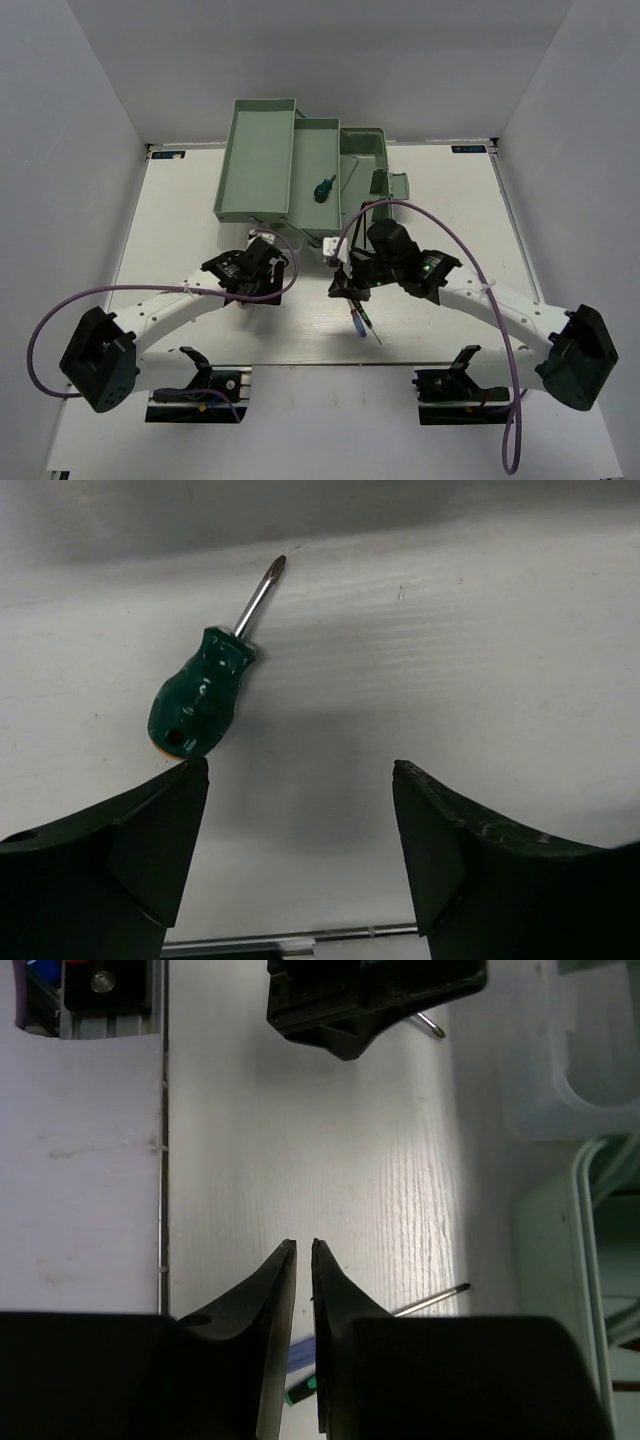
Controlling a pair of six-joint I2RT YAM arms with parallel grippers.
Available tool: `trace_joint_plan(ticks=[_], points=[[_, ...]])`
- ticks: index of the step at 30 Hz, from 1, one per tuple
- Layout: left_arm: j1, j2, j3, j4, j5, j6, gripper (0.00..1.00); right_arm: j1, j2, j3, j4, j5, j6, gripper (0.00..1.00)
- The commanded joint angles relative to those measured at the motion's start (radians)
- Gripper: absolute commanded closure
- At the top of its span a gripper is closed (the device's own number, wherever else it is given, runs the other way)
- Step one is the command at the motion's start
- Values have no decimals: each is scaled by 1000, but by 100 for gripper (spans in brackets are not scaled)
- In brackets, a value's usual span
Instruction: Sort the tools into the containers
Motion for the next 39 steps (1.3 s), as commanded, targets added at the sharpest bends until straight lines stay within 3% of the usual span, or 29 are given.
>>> trace_joint_plan(ticks=[1, 10, 14, 24, 28, 33, 36, 39], points=[[22, 13, -26, 96, -4, 71, 16, -36, -72, -44, -33, -49, -34, 82], [71, 62, -12, 139, -130, 148, 18, -122, -167, -115, -58, -60, -11, 81], [91, 97, -32, 178, -121, 196, 19, -148, -183, -121, -64, -58, -10, 81], [113, 212, -23, 196, -47, 217, 34, -210, -178, -106, -79, -61, -11, 81], [122, 212, -23, 173, -14, 199, 44, -239, -171, -104, -70, -78, -5, 81], [99, 212, -23, 147, 29, 130, 74, -268, -161, -103, -41, -95, -5, 81], [90, 202, -49, 147, 57, 98, 86, -285, -157, -101, -53, -106, -3, 81], [81, 166, -60, 138, 81, 84, 86, -299, -154, -104, -56, -115, -2, 81]])
